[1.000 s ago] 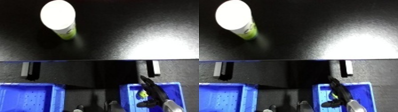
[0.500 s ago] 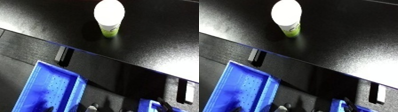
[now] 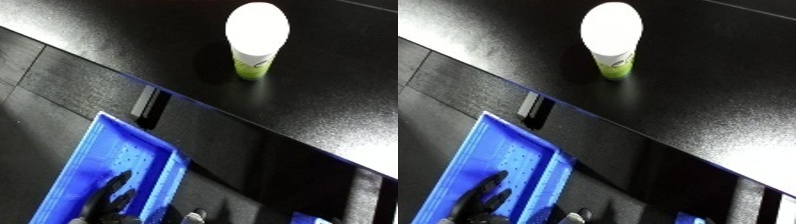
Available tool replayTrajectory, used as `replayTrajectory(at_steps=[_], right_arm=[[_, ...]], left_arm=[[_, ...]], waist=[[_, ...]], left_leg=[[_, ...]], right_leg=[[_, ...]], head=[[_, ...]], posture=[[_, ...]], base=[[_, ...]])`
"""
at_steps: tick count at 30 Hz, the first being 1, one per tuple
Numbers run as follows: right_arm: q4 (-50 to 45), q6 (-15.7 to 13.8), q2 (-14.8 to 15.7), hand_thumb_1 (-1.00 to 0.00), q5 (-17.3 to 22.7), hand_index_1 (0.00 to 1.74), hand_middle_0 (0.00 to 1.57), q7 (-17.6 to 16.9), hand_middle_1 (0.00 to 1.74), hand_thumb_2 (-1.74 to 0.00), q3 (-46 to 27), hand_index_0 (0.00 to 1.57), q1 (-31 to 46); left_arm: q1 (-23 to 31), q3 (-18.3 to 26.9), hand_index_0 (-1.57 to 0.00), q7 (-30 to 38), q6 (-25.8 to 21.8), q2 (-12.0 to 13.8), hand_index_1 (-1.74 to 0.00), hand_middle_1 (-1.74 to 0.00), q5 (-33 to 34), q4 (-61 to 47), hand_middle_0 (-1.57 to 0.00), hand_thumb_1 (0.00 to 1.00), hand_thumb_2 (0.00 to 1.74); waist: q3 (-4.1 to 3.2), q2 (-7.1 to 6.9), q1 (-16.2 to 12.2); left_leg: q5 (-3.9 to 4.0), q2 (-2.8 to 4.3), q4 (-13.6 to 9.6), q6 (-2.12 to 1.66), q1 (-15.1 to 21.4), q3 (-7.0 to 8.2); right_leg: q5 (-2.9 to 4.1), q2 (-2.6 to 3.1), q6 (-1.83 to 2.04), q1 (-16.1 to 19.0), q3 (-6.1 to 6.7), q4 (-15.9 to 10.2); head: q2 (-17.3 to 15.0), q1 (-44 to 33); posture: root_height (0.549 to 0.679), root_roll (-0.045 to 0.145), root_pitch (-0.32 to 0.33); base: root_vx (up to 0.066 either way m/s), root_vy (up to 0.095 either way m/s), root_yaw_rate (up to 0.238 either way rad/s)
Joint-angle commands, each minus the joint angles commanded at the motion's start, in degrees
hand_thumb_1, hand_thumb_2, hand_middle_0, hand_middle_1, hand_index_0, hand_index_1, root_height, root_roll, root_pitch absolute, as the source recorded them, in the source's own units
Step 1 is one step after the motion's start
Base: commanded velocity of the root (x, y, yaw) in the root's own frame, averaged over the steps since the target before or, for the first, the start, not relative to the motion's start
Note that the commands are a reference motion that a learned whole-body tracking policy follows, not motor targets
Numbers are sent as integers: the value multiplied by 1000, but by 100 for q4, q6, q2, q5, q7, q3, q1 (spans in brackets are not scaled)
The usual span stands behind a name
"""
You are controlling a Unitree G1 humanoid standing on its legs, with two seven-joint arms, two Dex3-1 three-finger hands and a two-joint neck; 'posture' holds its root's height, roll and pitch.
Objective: Pick up the object and place it into the box
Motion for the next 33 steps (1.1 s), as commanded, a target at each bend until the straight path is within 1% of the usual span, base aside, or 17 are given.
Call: replayTrajectory(at_steps=[4, 8, 10, 12, 15, 19, 21, 23, 25, 27, 28, 30, 33], right_arm=[[-31, -61, -27, 0, 140, 0, 0, -15, 0, 0, -59, 0, 108], [-18, -138, -55, 0, 280, 0, 0, 2, 0, 0, -120, 0, 196], [3, -179, -72, 0, 350, 0, 0, 19, 0, 0, -149, 0, 237], [27, -210, -94, 0, 405, 0, 0, 43, 0, 0, -174, 0, 270], [42, -227, -142, 0, 482, 0, 0, 67, 0, 0, -181, 0, 303], [76, -226, -205, 0, 608, 0, 0, 92, 0, 0, -131, 0, 310], [113, -221, -230, 0, 663, 0, 0, 120, 0, 0, -98, 0, 302], [159, -206, -245, 0, 711, 0, 0, 142, 0, 0, -60, 0, 284], [219, -184, -242, 0, 750, 0, 0, 160, 0, 0, -24, 0, 261], [302, -175, -213, 0, 772, 0, 0, 178, 0, 0, 5, 0, 246], [353, -178, -188, 0, 779, 0, 0, 192, 0, 0, 15, 0, 242], [461, -200, -124, 0, 775, 0, 0, 229, 0, 0, 23, 0, 242], [629, -257, 21, 0, 750, 0, 0, 307, 0, 0, 5, 0, 254]], left_arm=[[107, 19, 0, -33, -4, 292, 0, 0, -335, -1086, 0, 0, 0], [106, 43, 0, -141, 256, 613, 0, 0, -418, -2107, 0, 0, 0], [91, 21, 0, -351, 519, 807, 0, 0, -388, -2662, 0, 0, 0], [59, -21, 0, -730, 832, 1003, 0, 0, -380, -3148, 0, 0, 0], [-64, -163, 0, -1339, 1436, 1323, 0, 0, -530, -3876, 0, 0, 0], [-356, -449, 0, -2014, 2228, 1767, 0, 0, -876, -4760, 0, 0, 0], [-534, -580, 0, -2306, 2498, 1933, 0, 0, -1129, -5084, 0, 0, 0], [-714, -665, 0, -2477, 2646, 2035, 0, 0, -1466, -5367, 0, 0, 0], [-869, -695, 0, -2490, 2684, 2037, 0, 0, -1865, -5598, 0, 0, 0], [-985, -654, 0, -2299, 2656, 1945, 0, 0, -2341, -5781, 0, 0, 0], [-1023, -607, 0, -2159, 2614, 1858, 0, 0, -2578, -5844, 0, 0, 0], [-1079, -454, 0, -1805, 2499, 1623, 0, 0, -3097, -5917, 0, 0, 0], [-1151, -102, 0, -1283, 2270, 1141, 0, 0, -3797, -5907, 0, 0, 0]], waist=[[46, 18, 91], [80, 18, 162], [93, 22, 195], [104, 28, 219], [121, 40, 231], [139, 57, 208], [145, 61, 186], [148, 65, 168], [146, 65, 158], [134, 63, 157], [125, 57, 161], [102, 41, 172], [71, -12, 200]], left_leg=[[-5, -28, -12, 7, -7, -45], [3, -51, -44, 3, 4, -92], [7, -62, -67, 2, 15, -112], [9, -70, -89, 3, 31, -130], [-1, -80, -101, 11, 54, -146], [-35, -95, -58, 29, 63, -154], [-48, -101, -35, 32, 58, -159], [-52, -108, -30, 28, 54, -165], [-51, -117, -36, 18, 49, -170], [-42, -128, -59, 7, 47, -179], [-38, -135, -72, 2, 47, -185], [-31, -152, -97, -6, 47, -198], [-26, -169, -126, -18, 43, -212]], right_leg=[[8, -16, 15, 8, -43, 9], [26, -28, 26, 31, -75, -5], [38, -32, 31, 52, -93, -24], [48, -36, 38, 75, -108, -41], [62, -44, 51, 113, -125, -62], [76, -57, 72, 145, -129, -59], [80, -60, 76, 149, -121, -51], [83, -54, 73, 151, -109, -56], [84, -45, 66, 149, -95, -67], [83, -34, 56, 145, -82, -78], [81, -29, 50, 142, -76, -82], [73, -19, 37, 127, -64, -81], [58, -6, 17, 96, -54, -67]], head=[[78, 141], [167, 331], [231, 413], [278, 459], [344, 491], [393, 515], [405, 527], [428, 562], [435, 602], [444, 637], [449, 651], [465, 702], [468, 802]], posture=[[608, 40, -65], [608, 37, -64], [609, 35, -64], [610, 34, -64], [610, 32, -65], [610, 29, -69], [610, 29, -71], [610, 28, -72], [610, 27, -71], [610, 27, -70], [610, 27, -69], [610, 27, -68], [609, 26, -66]], base=[[-12, 0, 76], [-9, -11, 96], [-7, -18, 92], [-6, -13, 68], [-3, -7, 42], [7, -5, 30], [14, -2, 17], [13, -3, 16], [9, -9, 26], [7, -14, 27], [8, -15, 24], [9, -17, 22], [12, -25, 3]])
